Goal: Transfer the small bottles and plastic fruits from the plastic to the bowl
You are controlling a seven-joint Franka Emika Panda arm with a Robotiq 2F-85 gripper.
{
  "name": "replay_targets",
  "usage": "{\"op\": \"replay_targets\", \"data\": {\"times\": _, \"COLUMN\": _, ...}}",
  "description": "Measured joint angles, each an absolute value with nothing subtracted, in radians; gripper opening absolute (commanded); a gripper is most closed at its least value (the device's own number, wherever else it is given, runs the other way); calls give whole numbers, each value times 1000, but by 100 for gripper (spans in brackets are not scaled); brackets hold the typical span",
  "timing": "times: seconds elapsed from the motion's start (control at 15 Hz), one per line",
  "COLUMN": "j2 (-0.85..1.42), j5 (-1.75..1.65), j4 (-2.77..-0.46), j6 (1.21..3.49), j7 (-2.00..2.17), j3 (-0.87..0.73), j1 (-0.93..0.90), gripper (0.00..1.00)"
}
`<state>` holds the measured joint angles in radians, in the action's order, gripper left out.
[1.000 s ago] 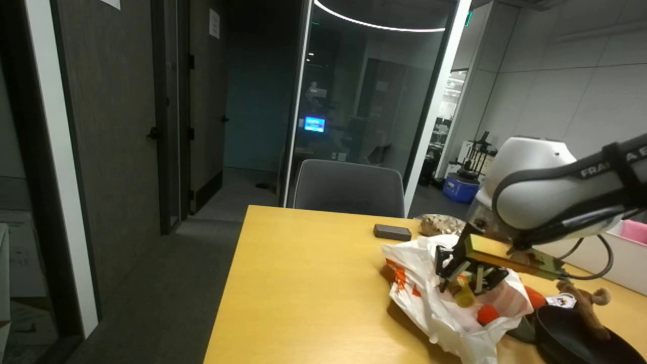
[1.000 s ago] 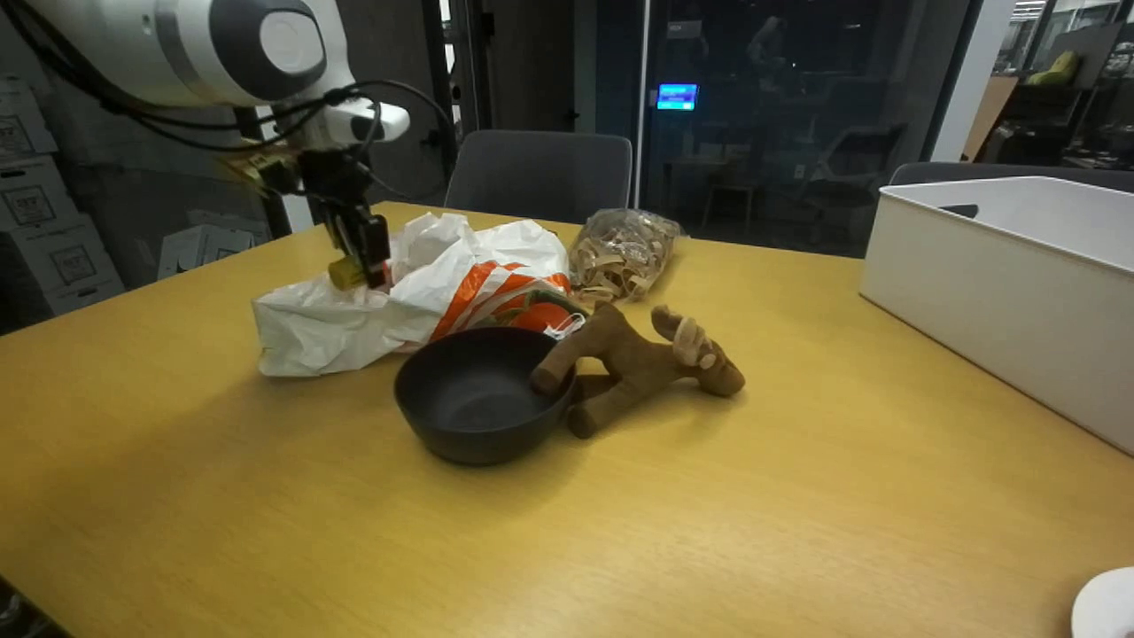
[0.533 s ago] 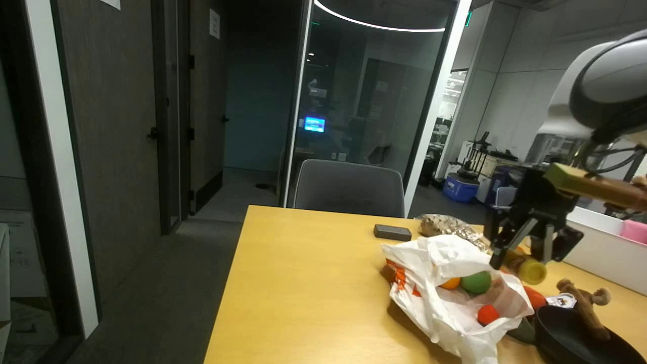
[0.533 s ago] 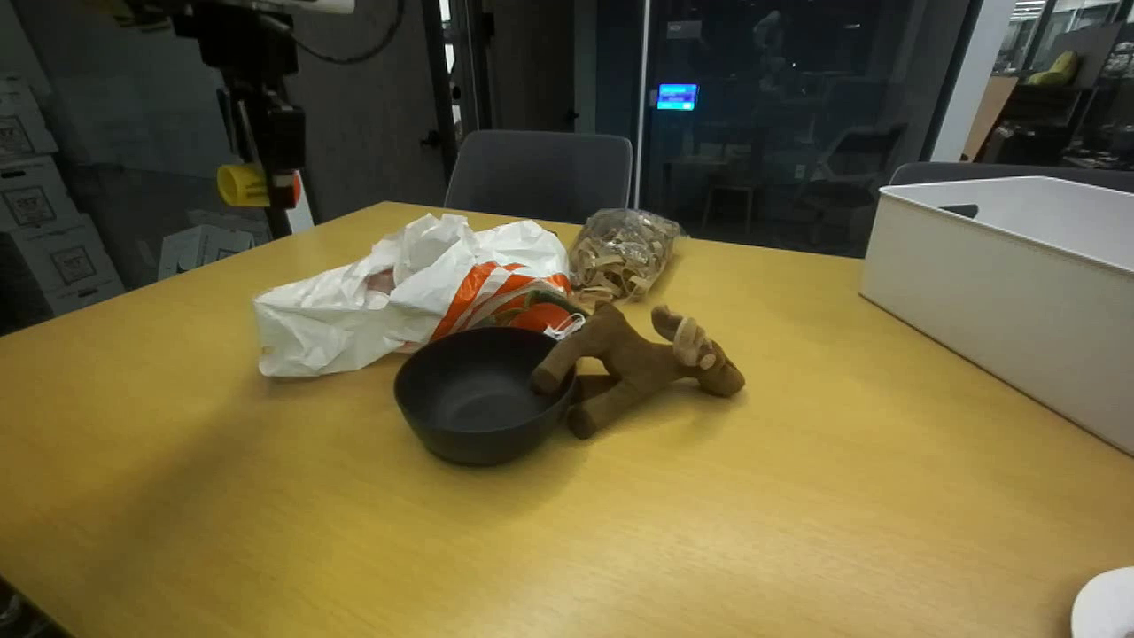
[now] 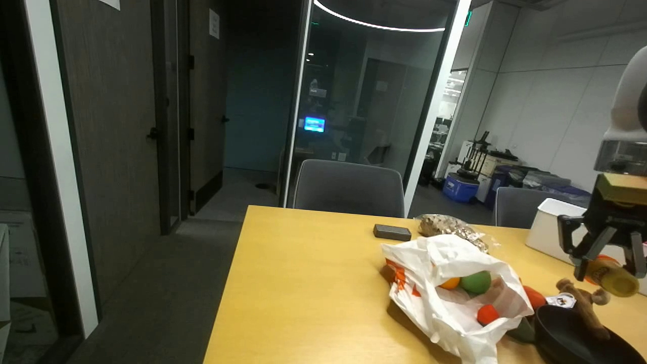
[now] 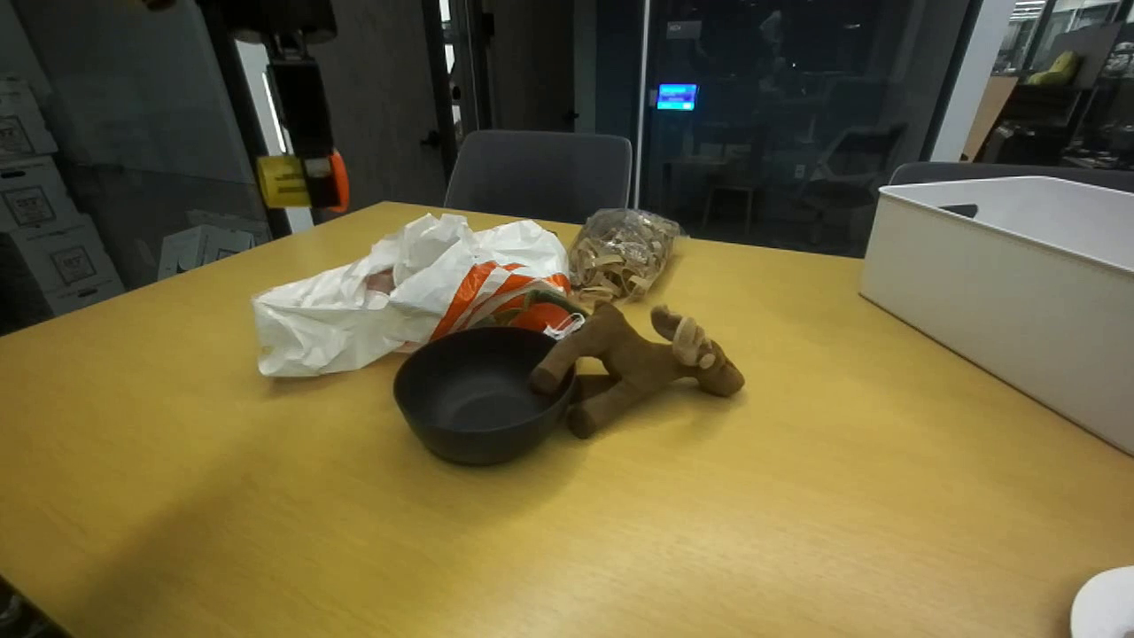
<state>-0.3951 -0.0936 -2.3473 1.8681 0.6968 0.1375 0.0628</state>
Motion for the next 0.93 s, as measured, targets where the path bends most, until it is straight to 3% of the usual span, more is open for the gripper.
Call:
{"op": "replay_targets", "data": {"times": 0.6, "j2": -250, "j5": -409, "j4": -2486, "j6": 2066, "j7": 1196, "j3": 140, "j1": 130, "gripper": 27}}
{"op": "replay_targets", "data": {"times": 0.73, "j2": -197, "j5": -496, "j4": -2488, "j6": 2118, "j7": 1317, "j3": 139, "j1": 132, "gripper": 77}}
{"op": "replay_targets", "data": {"times": 0.8, "j2": -174, "j5": -532, "j4": -2487, "j6": 2134, "j7": 1372, "j3": 139, "j1": 132, "gripper": 77}}
{"op": "replay_targets", "data": {"times": 0.93, "j2": -140, "j5": -589, "j4": -2481, "j6": 2155, "j7": 1466, "j3": 136, "j1": 129, "gripper": 88}}
